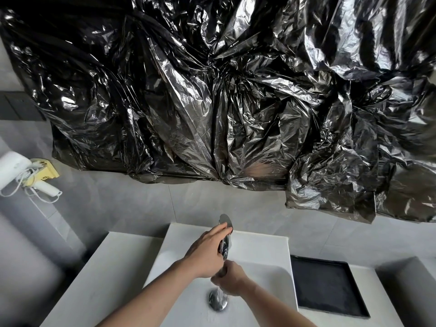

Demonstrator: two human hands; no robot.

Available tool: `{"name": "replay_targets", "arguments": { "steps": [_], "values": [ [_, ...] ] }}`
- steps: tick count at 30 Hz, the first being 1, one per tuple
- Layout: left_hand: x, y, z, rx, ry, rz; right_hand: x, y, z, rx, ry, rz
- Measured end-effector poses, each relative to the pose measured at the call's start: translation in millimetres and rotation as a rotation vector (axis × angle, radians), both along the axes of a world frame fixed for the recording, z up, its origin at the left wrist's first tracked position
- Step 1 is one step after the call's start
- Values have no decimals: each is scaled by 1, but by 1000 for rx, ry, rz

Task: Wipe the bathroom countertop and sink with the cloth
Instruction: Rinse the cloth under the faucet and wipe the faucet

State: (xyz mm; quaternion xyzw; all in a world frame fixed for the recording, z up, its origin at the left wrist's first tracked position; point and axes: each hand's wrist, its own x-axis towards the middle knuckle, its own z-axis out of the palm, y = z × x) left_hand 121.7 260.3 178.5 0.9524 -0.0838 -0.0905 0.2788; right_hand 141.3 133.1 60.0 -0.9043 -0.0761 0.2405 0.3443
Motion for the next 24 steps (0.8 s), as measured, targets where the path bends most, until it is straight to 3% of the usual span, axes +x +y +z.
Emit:
{"name": "replay_targets", "arguments": {
  "steps": [10,14,24],
  "values": [
    [-8,0,-1,-37,39,-7,-15,-13,17,22,-102,167],
    [-17,0,-8,-38,27,-11,-24,-30,9,109,-74,65],
    [-20,-8,-5,-23,46,12,-18,-28,9,464,443,-440]
  ]
}}
